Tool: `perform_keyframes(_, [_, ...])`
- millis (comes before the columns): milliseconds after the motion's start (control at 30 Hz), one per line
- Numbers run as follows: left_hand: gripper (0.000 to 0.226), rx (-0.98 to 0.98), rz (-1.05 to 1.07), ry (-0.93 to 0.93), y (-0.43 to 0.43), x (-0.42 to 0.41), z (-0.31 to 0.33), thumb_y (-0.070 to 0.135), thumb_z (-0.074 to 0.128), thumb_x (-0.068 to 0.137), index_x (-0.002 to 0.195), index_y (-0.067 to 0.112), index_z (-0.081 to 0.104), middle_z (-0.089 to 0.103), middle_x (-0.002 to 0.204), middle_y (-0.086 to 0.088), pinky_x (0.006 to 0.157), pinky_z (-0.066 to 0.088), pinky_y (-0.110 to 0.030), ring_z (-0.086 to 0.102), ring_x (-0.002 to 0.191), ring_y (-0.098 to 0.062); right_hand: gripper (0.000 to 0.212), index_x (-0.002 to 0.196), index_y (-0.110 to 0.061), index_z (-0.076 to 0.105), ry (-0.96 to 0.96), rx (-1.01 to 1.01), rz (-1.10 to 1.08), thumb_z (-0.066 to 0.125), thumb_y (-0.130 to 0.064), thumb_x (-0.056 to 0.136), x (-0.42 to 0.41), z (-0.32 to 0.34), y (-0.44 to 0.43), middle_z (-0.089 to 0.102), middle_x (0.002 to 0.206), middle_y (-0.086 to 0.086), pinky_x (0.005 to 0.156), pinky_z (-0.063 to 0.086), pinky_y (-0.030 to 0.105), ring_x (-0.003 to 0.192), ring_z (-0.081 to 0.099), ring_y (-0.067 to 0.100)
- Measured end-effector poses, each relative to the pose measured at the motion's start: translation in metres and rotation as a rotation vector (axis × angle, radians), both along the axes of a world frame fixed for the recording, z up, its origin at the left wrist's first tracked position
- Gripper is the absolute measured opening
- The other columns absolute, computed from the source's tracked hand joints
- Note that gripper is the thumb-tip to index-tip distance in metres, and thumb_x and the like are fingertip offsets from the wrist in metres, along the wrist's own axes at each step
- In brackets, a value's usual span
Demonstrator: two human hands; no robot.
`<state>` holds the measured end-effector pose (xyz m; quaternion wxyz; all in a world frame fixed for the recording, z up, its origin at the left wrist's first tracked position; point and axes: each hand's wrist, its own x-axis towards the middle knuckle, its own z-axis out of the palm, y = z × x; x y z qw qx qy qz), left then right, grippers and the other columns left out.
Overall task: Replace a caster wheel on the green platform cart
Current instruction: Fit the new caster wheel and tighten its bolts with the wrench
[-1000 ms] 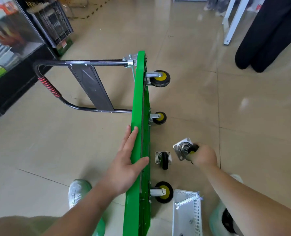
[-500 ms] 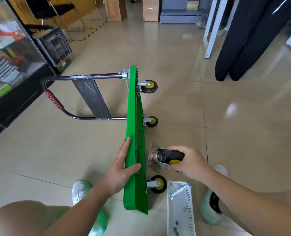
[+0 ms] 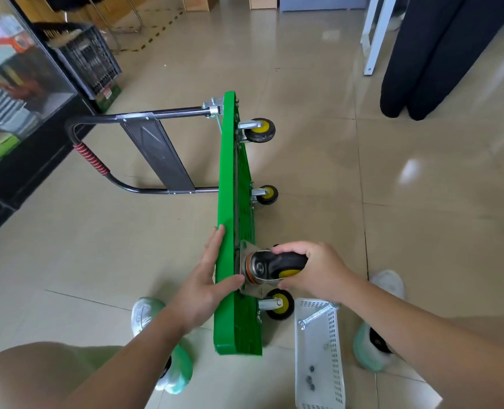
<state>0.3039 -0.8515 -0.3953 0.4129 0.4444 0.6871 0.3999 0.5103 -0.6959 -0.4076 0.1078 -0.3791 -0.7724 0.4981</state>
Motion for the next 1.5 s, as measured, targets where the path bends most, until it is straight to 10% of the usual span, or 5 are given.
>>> perform_keyframes(600, [0.096, 0.012, -0.048, -0.059, -0.001, -0.004, -0.001, 0.054, 0.074, 0.077, 0.148, 0.072, 0.012, 0.007, 0.160, 0.042, 0.130, 0.017, -0.044, 0.010, 0.154, 0.006, 0.065, 0.094, -0.057, 0.068, 0.028, -0.009, 0.072, 0.096, -0.009, 0.058, -0.011, -0.003, 0.002, 0.073, 0.106, -0.025, 0.092, 0.054, 0.019, 0.097, 0.068, -0.006])
perform_keyframes(1033, [0.098, 0.055, -0.025, -0.037, 0.001, -0.003, -0.003, 0.047, 0.074, 0.075, 0.151, 0.065, 0.016, 0.015, 0.165, 0.030, 0.126, 0.027, -0.048, 0.022, 0.154, -0.002, 0.079, 0.141, -0.035, 0.057, -0.164, 0.075, 0.220, 0.081, -0.015, 0.070, -0.023, -0.011, 0.002, 0.067, 0.123, -0.011, 0.082, 0.042, 0.007, 0.101, 0.060, 0.000])
perform_keyframes(1367, [0.099, 0.069, 0.014, -0.066, 0.003, 0.002, -0.011, 0.042, 0.072, 0.071, 0.151, 0.065, 0.018, 0.017, 0.167, 0.021, 0.125, 0.025, -0.056, 0.021, 0.156, -0.014, 0.084, 0.143, -0.041, 0.050, -0.198, 0.119, 0.317, 0.081, -0.023, 0.067, -0.034, -0.028, 0.006, 0.066, 0.116, -0.010, 0.086, 0.053, 0.029, 0.097, 0.062, 0.011])
perform_keyframes(1500, [0.100, 0.056, -0.001, -0.085, 0.002, 0.000, -0.012, 0.039, 0.072, 0.074, 0.153, 0.064, 0.016, 0.014, 0.167, 0.023, 0.122, 0.029, -0.060, 0.025, 0.155, -0.020, 0.086, 0.146, -0.036, 0.050, -0.175, 0.109, 0.335, 0.083, -0.019, 0.068, -0.035, -0.032, 0.008, 0.067, 0.118, -0.011, 0.081, 0.045, 0.012, 0.095, 0.057, -0.001])
